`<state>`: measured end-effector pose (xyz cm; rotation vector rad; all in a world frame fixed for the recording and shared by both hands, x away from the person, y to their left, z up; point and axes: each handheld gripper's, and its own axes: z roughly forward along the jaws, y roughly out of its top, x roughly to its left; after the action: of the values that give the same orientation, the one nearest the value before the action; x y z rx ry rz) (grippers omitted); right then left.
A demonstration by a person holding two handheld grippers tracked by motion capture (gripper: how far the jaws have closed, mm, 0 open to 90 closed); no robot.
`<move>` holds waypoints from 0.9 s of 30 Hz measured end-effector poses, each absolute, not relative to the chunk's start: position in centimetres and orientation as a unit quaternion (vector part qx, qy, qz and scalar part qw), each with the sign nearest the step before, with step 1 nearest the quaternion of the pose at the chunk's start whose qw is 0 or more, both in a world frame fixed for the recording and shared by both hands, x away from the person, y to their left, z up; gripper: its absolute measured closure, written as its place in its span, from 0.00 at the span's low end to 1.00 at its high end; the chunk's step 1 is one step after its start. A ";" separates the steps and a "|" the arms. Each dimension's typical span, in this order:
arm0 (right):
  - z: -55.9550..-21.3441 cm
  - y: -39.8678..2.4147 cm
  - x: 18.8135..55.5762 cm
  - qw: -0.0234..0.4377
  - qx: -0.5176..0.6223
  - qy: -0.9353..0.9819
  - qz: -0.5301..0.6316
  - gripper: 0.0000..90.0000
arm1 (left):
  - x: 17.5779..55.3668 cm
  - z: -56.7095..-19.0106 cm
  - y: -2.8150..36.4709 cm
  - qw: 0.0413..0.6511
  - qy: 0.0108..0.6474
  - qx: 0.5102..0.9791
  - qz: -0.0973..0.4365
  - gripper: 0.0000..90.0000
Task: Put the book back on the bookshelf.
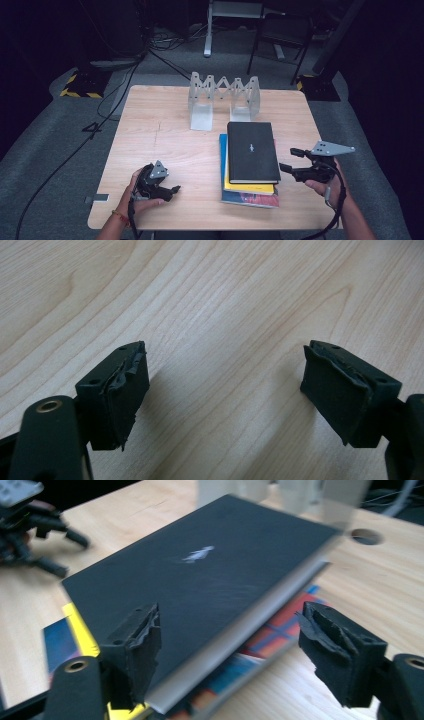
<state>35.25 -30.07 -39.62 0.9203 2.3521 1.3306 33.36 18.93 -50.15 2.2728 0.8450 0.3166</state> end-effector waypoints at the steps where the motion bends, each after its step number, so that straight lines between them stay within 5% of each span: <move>1: -39.8 -29.6 35.3 0.138 0.315 0.820 0.458 0.27 | 33.3 -50.1 18.9 0.341 0.322 0.874 0.124 0.21; 9: -41.4 -28.1 35.9 0.092 0.311 0.840 0.435 0.20 | 33.8 -49.3 17.4 0.320 0.304 0.883 0.157 0.23; 20: -42.5 -27.7 37.9 0.030 0.317 0.839 0.441 0.04 | 36.5 -47.5 14.1 0.364 0.280 0.877 0.138 0.26; 27: -42.5 -26.7 38.8 0.024 0.309 0.848 0.430 0.01 | 39.0 -46.7 11.6 0.375 0.268 0.875 0.149 0.29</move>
<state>38.75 -26.74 -42.48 0.9553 2.6244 1.3300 38.96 11.58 -46.66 2.2396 0.6865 0.3814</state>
